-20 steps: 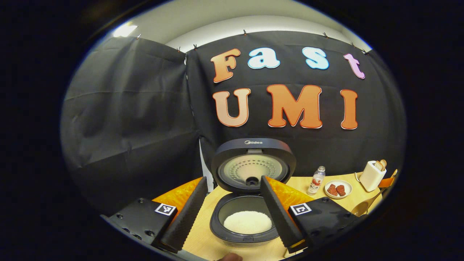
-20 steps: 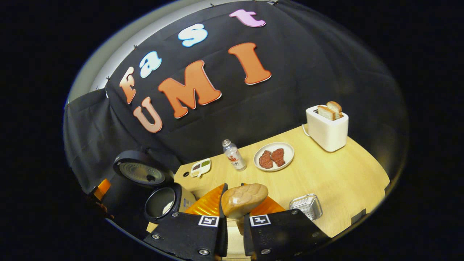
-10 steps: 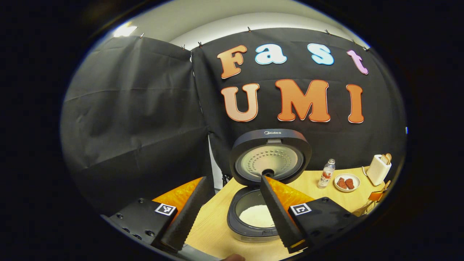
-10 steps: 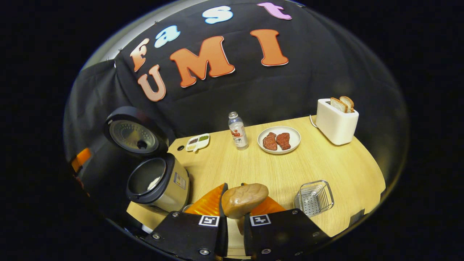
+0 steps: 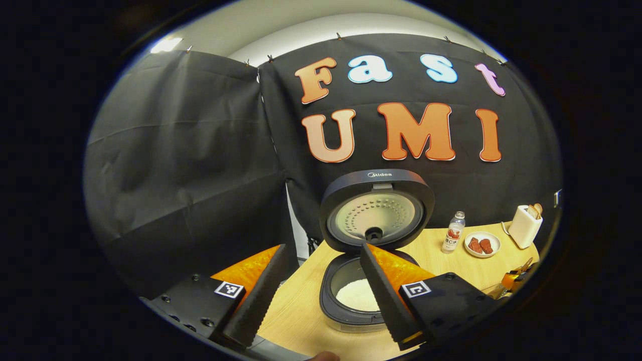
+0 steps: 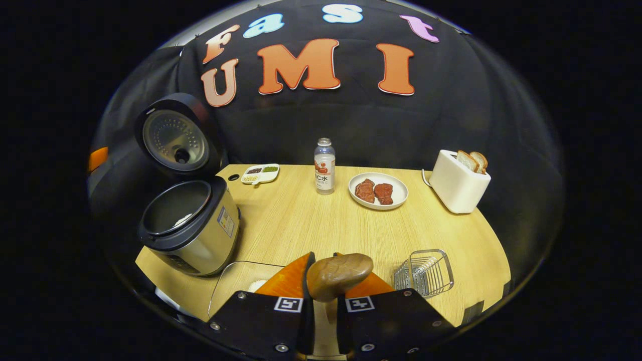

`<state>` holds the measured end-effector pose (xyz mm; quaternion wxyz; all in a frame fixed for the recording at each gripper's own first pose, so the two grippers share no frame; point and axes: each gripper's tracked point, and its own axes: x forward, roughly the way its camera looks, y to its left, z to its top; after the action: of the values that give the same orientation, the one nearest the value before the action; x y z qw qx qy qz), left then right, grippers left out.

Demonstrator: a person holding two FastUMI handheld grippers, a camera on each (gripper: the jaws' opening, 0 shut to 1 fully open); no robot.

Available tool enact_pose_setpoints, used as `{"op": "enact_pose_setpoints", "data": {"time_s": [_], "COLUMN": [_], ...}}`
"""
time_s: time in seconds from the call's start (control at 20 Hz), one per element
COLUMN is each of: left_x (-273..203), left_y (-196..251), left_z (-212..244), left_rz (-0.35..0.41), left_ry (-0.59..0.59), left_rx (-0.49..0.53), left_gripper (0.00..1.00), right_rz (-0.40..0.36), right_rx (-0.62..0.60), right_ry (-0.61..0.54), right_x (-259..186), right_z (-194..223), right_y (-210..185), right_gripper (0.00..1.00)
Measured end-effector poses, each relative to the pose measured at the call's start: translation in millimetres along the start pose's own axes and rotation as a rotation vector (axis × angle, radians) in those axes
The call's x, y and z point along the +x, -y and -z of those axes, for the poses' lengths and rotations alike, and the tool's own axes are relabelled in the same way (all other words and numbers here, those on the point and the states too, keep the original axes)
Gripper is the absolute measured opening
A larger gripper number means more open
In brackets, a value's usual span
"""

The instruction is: Close the left gripper, press the button to open the rice cooker; take a wooden spoon from the chopstick holder with the right hand, scoop a spoonful of rice and pour it into the rice cooker, then put the wooden spoon back into the chopstick holder.

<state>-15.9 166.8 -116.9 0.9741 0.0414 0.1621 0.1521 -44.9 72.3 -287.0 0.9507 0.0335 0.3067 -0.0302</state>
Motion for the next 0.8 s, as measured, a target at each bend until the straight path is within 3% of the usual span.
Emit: {"op": "enact_pose_setpoints", "data": {"time_s": [0.05,0.15,0.5,0.6,0.8], "left_x": [1.3,5.2,13.2,14.7,16.7], "left_y": [0.3,-1.7,-10.3,-13.6,-14.4], "left_z": [-1.0,-1.8,-4.3,-7.8,-6.6], "left_rz": [0.007,0.015,0.041,0.044,0.046], "left_ry": [0.001,0.003,0.013,0.024,0.025], "left_rx": [-0.002,-0.002,0.032,0.035,0.04], "left_gripper": [0.99,0.99,0.99,0.98,0.99], "right_rz": [0.007,0.017,0.082,0.09,0.088], "right_rx": [-0.03,-0.094,-0.134,-0.144,-0.187], "right_ry": [0.011,0.014,0.027,0.077,0.046], "right_x": [0.7,2.5,-3.4,-6.2,2.9], "right_z": [3.3,13.0,18.7,4.7,21.4], "right_y": [-4.3,-11.3,-14.6,-15.1,-24.7], "right_gripper": [0.12,0.17,0.17,0.17,0.17]}}
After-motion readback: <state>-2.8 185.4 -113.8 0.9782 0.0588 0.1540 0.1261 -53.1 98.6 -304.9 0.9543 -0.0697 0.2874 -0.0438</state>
